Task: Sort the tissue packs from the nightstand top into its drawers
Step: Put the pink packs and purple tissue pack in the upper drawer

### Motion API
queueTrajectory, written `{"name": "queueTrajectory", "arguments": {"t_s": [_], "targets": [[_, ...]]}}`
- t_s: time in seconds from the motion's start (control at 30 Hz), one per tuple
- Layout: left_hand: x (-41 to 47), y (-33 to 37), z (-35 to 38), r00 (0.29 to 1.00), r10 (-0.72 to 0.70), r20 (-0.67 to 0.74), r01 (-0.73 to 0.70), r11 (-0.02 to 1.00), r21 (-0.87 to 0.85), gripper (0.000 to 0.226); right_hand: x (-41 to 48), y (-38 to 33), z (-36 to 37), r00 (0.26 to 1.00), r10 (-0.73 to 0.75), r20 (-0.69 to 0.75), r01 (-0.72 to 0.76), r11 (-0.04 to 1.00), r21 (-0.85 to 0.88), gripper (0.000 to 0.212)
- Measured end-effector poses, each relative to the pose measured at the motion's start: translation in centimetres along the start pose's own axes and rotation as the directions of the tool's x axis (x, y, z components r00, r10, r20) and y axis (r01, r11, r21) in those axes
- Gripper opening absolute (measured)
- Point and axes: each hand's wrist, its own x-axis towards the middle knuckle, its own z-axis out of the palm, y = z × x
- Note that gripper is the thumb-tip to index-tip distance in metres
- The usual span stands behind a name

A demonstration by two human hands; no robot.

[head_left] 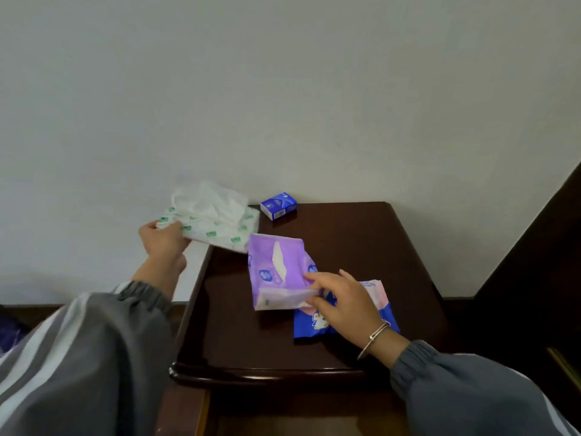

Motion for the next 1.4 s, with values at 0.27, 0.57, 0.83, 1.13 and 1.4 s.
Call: {"name": "queueTrajectory", "arguments": {"t_s": [0.27,0.57,0.83,1.13,1.4], "targets": [[-2.6,9.6,-11.7,0.990,-0.079,0.115,0.103,0.969,-0.222,0.031,-0.2,-4.4,-3.1,0.952,0.049,-0.303,0.001,0.987,0.163,0.016],[-15.6,5.6,-20.8,0.687,-0.507,0.520,0.285,0.847,0.448,0.020,-11.6,-8.2,-12.1,0.988,0.082,-0.133,-0.018,0.906,0.423,0.013],[-23.5,-1.8,-22.1,0.686,-0.659,0.308,0.433,0.710,0.556,0.025,-23.6,-5.9,-15.4,0.951,0.286,0.119,-0.309,0.846,0.435,0.011],[-28.5,-6.5,-20.6,0.858,-0.479,0.185,0.429,0.867,0.255,0.021,-26.7,-5.1,-13.2,0.930,0.358,0.078,-0.366,0.889,0.276,0.016],[-29.2,-6.8,-20.6,0.769,-0.115,0.628,-0.585,0.269,0.765,0.053,-27.0,-4.5,-9.8,0.940,0.338,0.042,-0.340,0.938,0.071,0.034]]}}
